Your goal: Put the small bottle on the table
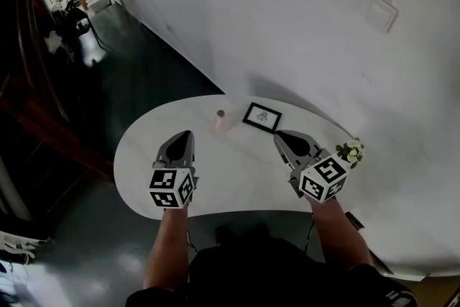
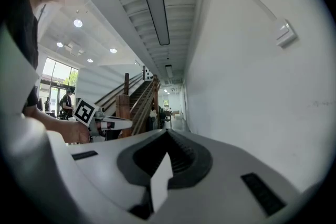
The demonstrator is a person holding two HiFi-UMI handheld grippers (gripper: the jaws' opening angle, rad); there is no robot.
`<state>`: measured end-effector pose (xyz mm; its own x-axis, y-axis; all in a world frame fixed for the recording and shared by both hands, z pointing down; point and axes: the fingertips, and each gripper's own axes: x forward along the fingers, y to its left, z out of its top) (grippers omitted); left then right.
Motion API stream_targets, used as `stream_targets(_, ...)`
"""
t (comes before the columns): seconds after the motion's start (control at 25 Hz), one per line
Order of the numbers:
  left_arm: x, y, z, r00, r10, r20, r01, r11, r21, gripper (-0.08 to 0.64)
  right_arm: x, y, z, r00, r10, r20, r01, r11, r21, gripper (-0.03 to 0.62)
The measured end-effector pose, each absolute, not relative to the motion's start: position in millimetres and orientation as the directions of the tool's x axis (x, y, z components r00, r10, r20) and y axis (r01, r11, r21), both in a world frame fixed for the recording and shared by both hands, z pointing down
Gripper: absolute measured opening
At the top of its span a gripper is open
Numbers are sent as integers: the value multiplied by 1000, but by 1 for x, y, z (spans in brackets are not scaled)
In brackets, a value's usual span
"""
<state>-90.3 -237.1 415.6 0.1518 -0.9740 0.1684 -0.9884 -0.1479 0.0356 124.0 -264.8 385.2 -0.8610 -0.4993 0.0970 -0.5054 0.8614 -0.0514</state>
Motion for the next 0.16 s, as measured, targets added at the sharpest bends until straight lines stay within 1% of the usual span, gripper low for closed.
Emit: stream_targets(0.16, -86, -236, 416, 165, -969, 186, -986, -167, 4, 11, 126, -264, 383, -857, -507, 94, -513, 857, -54, 9)
